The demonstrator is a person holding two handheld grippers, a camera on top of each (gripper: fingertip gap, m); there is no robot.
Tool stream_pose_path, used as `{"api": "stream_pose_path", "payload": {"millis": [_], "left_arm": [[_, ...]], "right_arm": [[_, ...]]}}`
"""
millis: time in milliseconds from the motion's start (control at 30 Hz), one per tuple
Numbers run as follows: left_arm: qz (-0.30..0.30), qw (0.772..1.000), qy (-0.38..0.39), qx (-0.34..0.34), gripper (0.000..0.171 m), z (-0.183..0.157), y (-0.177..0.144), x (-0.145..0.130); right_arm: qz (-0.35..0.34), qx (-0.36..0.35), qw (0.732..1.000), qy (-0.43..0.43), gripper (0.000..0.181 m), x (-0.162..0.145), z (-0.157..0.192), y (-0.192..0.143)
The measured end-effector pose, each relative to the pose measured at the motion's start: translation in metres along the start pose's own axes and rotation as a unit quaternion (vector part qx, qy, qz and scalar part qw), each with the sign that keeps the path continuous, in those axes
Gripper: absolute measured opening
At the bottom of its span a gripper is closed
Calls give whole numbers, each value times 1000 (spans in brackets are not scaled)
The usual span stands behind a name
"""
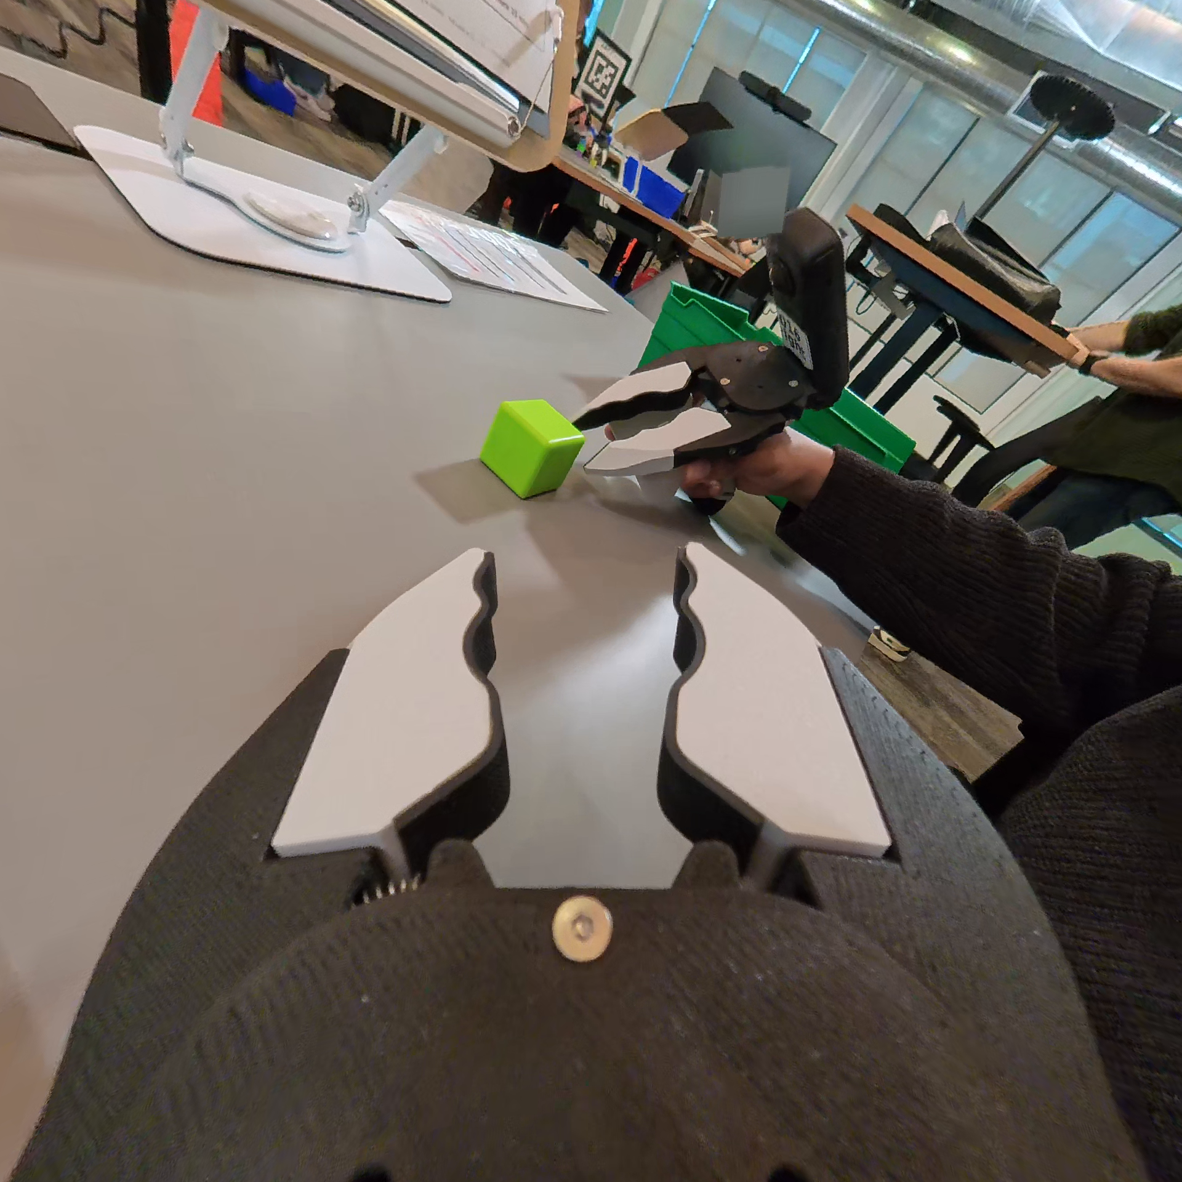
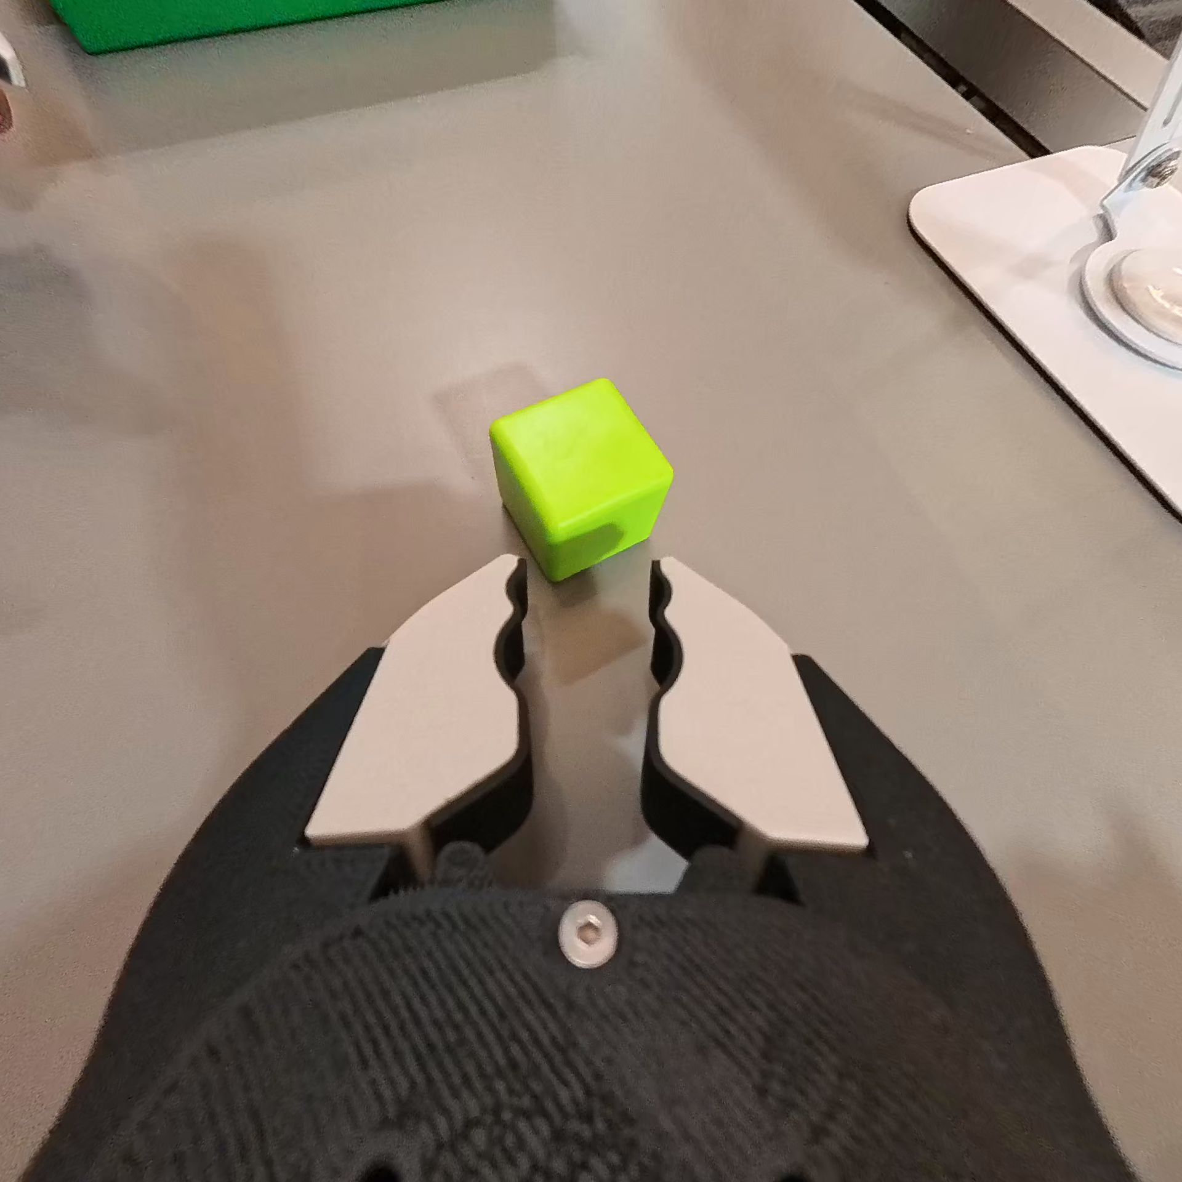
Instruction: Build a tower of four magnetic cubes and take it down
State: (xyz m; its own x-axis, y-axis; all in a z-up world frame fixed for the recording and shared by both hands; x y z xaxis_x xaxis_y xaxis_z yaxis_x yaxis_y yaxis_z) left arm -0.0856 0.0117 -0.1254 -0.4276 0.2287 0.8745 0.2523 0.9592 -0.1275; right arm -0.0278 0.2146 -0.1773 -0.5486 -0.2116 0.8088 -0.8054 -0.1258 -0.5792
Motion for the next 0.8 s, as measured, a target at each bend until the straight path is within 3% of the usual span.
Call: {"api": "stream_pose_path", "payload": {"millis": [367,800], "left_arm": [[-61,998,-12,9,54,7,-10,31],[-26,1000,15,0,54,-4,7,19]], "right_arm": [[-6,0,1000,20,38,-3,-1,-8],[-14,-6,999,34,36,-6,-4,-16]]}}
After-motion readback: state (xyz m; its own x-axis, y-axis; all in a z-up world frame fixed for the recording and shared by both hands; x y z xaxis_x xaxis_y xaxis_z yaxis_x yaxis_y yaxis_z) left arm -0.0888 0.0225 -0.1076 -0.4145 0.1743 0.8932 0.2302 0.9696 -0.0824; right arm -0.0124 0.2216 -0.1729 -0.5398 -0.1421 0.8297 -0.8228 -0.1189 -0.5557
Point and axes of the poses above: each gripper's, where its closed fingertips meet, y out along the fingers, x out of its top, z = x × y across the jaws, the point moved 2 cm from there along -y, back along the fingers, and after that the axes turned 3 degrees about -x, right-handed, at the moved point
